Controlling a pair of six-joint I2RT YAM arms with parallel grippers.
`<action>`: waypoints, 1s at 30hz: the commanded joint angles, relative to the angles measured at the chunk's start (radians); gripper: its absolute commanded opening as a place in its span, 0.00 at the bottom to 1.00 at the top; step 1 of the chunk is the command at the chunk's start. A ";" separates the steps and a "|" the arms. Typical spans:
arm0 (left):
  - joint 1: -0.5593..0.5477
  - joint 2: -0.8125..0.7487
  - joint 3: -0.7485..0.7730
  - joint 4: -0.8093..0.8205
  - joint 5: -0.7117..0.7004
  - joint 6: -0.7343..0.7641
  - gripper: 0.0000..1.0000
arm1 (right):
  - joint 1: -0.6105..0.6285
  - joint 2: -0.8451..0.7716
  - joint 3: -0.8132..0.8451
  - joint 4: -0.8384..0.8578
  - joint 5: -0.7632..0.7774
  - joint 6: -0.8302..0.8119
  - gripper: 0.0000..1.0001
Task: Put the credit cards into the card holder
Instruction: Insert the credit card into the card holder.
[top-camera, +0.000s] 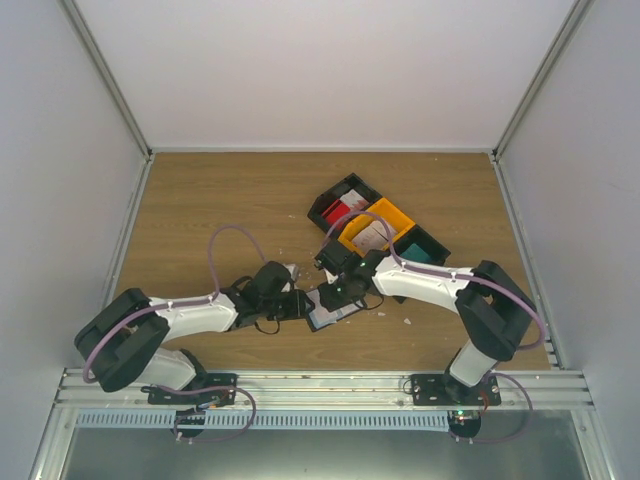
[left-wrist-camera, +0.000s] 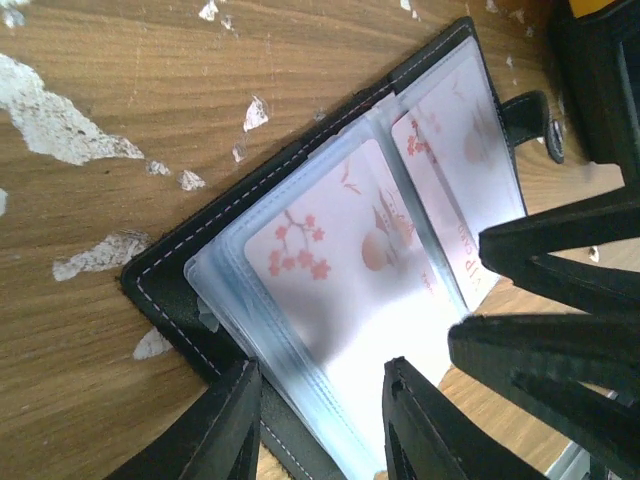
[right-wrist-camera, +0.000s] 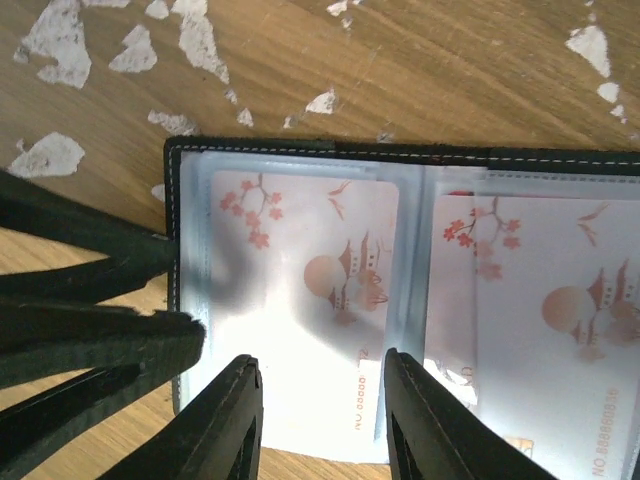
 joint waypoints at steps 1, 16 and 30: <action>-0.007 -0.051 -0.014 -0.024 -0.034 -0.025 0.35 | -0.013 -0.006 -0.026 0.027 0.029 0.007 0.34; -0.007 -0.047 -0.029 0.054 0.008 -0.045 0.33 | -0.039 0.076 -0.062 0.048 0.046 -0.013 0.21; -0.006 -0.008 -0.038 0.141 0.049 -0.037 0.31 | -0.066 0.089 -0.089 0.066 0.025 -0.009 0.12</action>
